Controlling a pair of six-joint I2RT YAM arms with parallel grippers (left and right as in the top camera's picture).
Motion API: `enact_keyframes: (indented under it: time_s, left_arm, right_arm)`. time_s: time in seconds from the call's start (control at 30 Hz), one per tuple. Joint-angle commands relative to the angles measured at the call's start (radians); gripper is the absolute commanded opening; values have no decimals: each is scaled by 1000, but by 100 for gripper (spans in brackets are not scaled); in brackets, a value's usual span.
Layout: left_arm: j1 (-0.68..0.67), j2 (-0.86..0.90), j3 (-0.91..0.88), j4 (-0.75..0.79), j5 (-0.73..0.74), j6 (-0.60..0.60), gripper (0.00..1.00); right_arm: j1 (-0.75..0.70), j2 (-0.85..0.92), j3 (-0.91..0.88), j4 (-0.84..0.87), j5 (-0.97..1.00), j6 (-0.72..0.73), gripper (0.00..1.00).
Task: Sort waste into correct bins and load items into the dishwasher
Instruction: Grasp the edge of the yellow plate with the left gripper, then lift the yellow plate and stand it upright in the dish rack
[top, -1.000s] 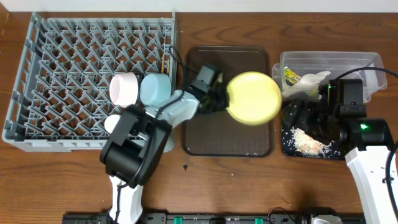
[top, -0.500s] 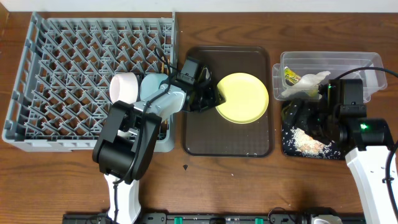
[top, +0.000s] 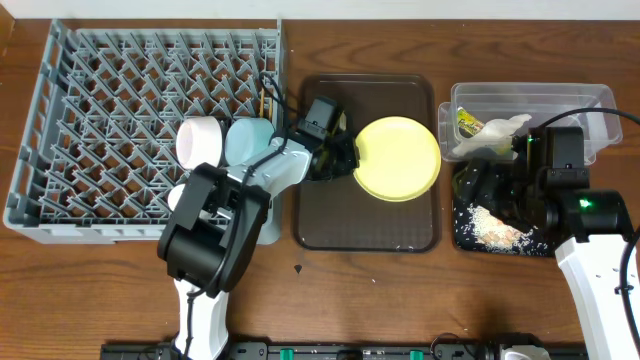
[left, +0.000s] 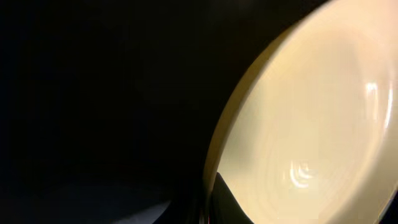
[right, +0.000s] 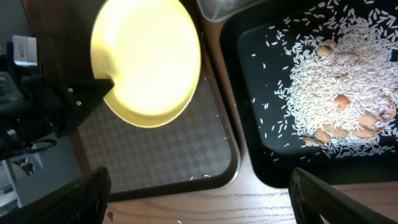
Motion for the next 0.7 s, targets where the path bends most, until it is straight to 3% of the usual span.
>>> enact_keyframes:
  time_s: [0.0,0.43,0.57,0.67]
  left_arm:
    - [13,39,-29,-48,-59,10,7]
    - [210,-490,-29,-162,-57,172,7]
    - [354,-645,-29,-245,-76,242,7]
    - [515,-749,-29,-332,-185,326,7]
  right_arm:
    - [-3,-1,12,-9,3,-10,89]
    - [-3,-1,11,-13,3,-10,89]
    - [-4,-1,11,-14,3,-10,89]
    - [-4,-1,11,-14,3,-10,90]
